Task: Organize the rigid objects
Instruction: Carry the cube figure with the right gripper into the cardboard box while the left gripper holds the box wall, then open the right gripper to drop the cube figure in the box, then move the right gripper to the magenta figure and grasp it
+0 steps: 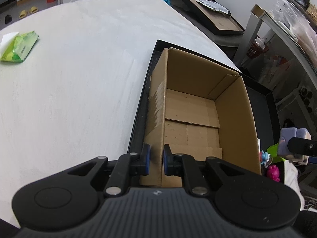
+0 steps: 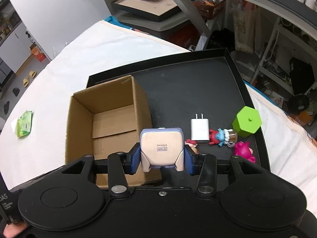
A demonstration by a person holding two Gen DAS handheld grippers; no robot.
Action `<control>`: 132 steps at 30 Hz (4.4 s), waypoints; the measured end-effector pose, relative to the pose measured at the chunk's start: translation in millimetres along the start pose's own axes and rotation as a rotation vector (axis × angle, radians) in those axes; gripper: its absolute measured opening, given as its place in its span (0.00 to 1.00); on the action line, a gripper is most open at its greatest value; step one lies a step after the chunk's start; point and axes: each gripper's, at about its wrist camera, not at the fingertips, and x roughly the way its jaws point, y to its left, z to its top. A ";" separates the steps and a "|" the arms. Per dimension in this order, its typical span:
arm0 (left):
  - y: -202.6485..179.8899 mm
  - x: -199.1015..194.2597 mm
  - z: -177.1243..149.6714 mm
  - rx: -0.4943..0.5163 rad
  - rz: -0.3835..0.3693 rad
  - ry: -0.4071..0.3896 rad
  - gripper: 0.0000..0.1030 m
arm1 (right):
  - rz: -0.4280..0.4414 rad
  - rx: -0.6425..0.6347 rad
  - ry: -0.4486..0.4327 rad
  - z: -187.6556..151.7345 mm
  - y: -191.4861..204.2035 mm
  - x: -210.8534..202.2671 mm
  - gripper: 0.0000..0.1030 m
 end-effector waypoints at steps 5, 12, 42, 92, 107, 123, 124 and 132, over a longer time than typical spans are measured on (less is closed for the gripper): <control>2.3 -0.5 -0.4 -0.020 -0.010 0.009 0.12 | 0.002 -0.017 -0.016 2.1 15.3 -3.9 0.42; 5.8 0.2 0.0 -0.041 -0.026 0.014 0.13 | 0.013 -0.059 -0.032 8.2 40.2 -5.1 0.42; 37.1 4.4 6.3 -0.146 -0.127 0.009 0.14 | 0.038 -0.206 0.021 31.2 132.3 52.5 0.43; -21.4 4.1 10.6 0.054 0.087 -0.050 0.66 | -0.011 0.079 0.075 6.2 -78.6 45.0 0.73; -43.5 25.2 7.0 0.109 0.189 -0.026 0.68 | -0.068 0.209 0.136 -5.0 -144.8 78.4 0.75; -50.1 32.9 13.0 0.086 0.194 -0.010 0.68 | -0.142 0.169 0.247 -7.8 -149.7 126.7 0.43; -50.3 33.3 13.1 0.087 0.194 -0.010 0.68 | -0.126 0.166 0.245 -8.6 -148.6 126.0 0.43; -48.3 31.0 13.3 0.087 0.172 -0.011 0.68 | -0.106 0.147 0.207 -10.7 -144.6 112.1 0.43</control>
